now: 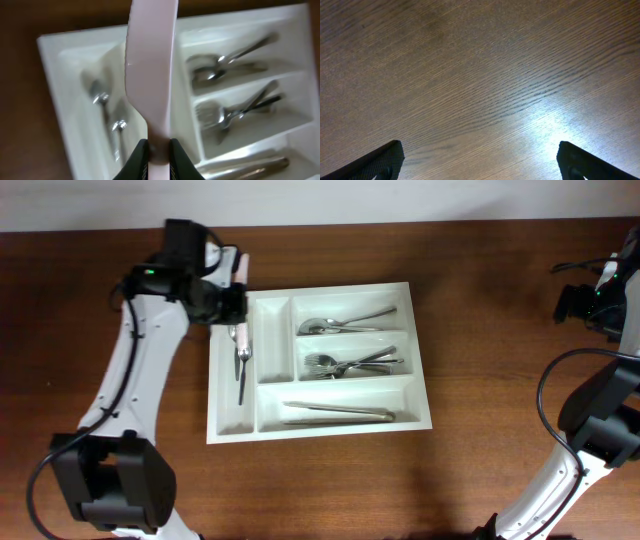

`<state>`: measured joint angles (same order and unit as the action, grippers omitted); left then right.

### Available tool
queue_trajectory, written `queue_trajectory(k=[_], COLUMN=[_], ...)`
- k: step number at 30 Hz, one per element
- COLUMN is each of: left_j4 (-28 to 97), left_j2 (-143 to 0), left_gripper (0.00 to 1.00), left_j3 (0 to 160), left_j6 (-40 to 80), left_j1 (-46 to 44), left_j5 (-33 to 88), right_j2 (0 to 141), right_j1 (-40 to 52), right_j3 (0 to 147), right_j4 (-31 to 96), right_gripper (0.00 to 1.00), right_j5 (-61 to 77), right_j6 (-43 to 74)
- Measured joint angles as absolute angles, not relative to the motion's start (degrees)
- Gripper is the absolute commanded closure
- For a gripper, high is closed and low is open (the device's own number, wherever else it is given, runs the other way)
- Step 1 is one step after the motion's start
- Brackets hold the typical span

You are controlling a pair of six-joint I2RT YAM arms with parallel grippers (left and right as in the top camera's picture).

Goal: Pack container
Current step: 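Lift the knife and carry it right over the left compartment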

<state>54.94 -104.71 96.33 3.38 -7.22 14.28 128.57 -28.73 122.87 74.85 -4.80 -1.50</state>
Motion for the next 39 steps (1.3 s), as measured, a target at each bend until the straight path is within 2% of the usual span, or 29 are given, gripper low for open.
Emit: queue_trajectory(k=[10,26,33,39], left_j4=[52.6,52.7,53.4,53.4], left_j2=[-106.1,-116.0,-117.7,-117.7], left_gripper=[0.92,0.92,0.87,0.86], left_j3=[96.3,96.3,96.3,96.4], left_j6=[9.3,15.1,16.1,16.4], left_j1=[-11.0,-15.6,-15.6,-15.6], left_j5=[8.5,7.0,5.8,3.1], right_j2=[128.6,128.6,128.6,128.6], right_j1=[-28.7,-28.7,-28.7,-28.7], right_j3=[122.9,122.9,122.9,122.9], right_j4=[74.8,74.8,74.8,74.8], right_gripper=[0.01,0.01,0.01,0.01], right_j5=[-4.8,-4.8,-4.8,-4.8], right_j6=[-1.5,-1.5,-1.5,-1.5])
